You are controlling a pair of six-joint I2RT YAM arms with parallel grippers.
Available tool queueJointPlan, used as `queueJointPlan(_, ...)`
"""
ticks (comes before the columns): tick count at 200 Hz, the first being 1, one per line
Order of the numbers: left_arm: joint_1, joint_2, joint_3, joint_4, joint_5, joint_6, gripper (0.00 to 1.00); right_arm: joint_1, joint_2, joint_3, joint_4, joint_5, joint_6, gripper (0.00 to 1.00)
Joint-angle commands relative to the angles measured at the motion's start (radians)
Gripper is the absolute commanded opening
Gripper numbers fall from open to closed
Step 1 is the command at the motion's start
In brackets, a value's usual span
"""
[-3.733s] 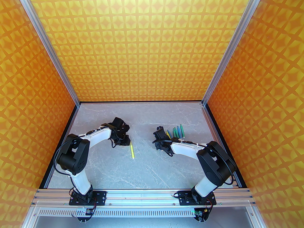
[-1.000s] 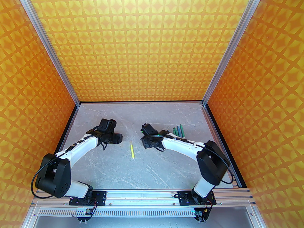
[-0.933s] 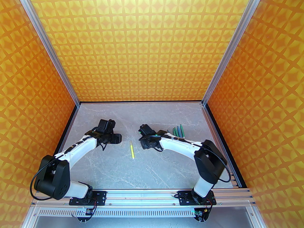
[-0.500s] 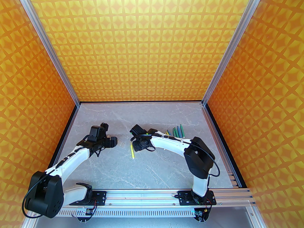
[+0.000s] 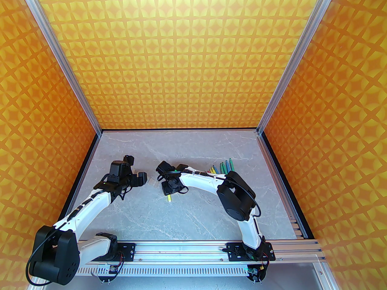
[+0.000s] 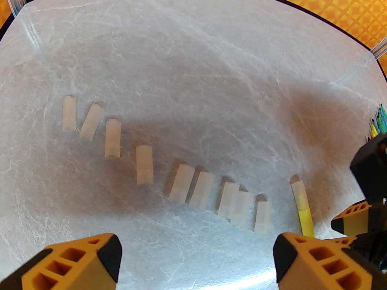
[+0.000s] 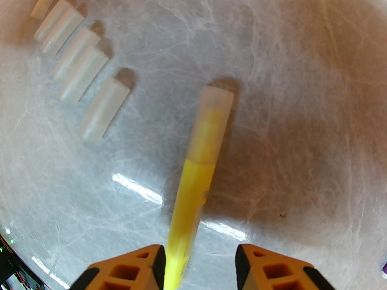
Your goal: Open the pen caps
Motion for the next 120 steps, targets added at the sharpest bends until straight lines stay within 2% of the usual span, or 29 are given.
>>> queueJointPlan(1, 0.01, -0.03, -0.019, 0.022, -0.009, 0.0, 0.88, 0.008, 0.041, 0.045, -0.041, -0.017, 0.034, 0.4)
queueJointPlan(64, 0.014, -0.045, -0.02, 0.022, -0.008, -0.001, 0.88, 0.019, 0.121, 0.125, -0.108, -0.026, 0.053, 0.33)
queueJointPlan(120, 0.014, -0.052, -0.019, 0.018, -0.009, -0.001, 0.88, 0.019, 0.189, 0.187, -0.188, 0.021, 0.066, 0.24)
